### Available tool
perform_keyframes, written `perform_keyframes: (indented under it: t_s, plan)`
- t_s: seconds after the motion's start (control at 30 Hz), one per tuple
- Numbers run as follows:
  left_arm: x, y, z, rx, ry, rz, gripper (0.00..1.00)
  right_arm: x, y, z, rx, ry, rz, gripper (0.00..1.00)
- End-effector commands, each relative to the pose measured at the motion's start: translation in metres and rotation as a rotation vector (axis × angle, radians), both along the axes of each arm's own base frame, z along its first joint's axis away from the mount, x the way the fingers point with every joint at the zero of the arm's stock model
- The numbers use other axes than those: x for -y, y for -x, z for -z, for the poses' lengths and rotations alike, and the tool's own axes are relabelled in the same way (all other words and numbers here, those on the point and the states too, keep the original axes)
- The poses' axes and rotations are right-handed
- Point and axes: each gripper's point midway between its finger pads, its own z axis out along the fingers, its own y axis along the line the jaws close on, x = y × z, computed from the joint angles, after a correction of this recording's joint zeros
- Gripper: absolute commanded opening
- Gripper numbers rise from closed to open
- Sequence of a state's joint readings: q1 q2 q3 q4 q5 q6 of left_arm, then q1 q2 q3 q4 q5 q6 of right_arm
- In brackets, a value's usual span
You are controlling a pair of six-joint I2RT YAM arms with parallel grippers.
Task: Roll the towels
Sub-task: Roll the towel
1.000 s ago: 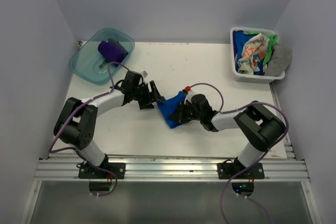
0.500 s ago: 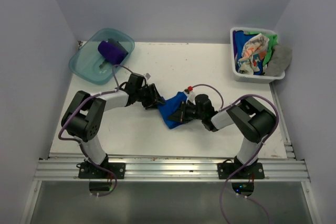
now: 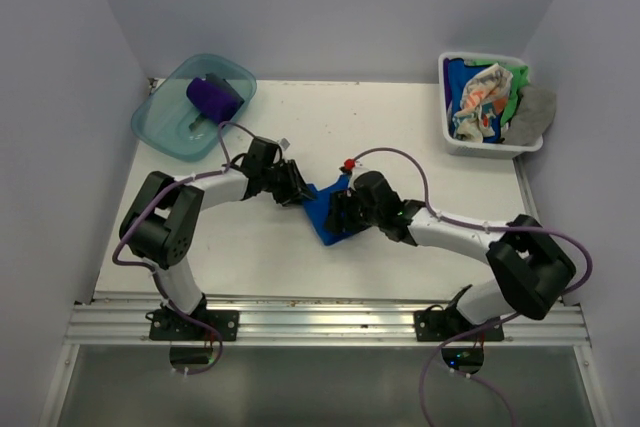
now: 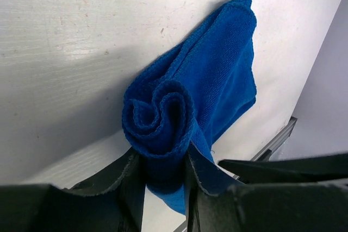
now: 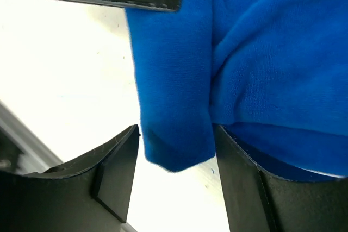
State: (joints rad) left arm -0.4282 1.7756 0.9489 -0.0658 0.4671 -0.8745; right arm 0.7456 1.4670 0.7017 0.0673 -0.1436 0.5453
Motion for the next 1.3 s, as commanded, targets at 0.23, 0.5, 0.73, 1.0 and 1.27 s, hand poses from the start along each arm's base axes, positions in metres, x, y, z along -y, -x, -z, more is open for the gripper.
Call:
perform_keyframes:
  t_s: [0.23, 0.5, 0.73, 1.0, 1.27]
  plan:
    - [0.001, -0.003, -0.016, 0.026, -0.004, 0.005, 0.32, -0.003, 0.002, -0.016, 0.272, 0.477, -0.089, 0.61]
    - [0.001, -0.003, -0.020, 0.029, -0.016, 0.011, 0.32, -0.035, -0.002, -0.011, 0.394, 0.646, -0.134, 0.60]
    - [0.001, -0.004, -0.020, 0.028, -0.016, 0.007, 0.32, -0.025, -0.014, 0.004, 0.399, 0.798, 0.032, 0.43]
    - [0.001, -0.005, -0.025, 0.034, -0.017, 0.010, 0.36, -0.027, -0.015, 0.016, 0.377, 0.788, 0.078, 0.00]
    - [-0.023, -0.006, -0.048, 0.074, -0.041, -0.067, 0.46, -0.067, -0.006, 0.011, 0.389, 0.574, -0.065, 0.00]
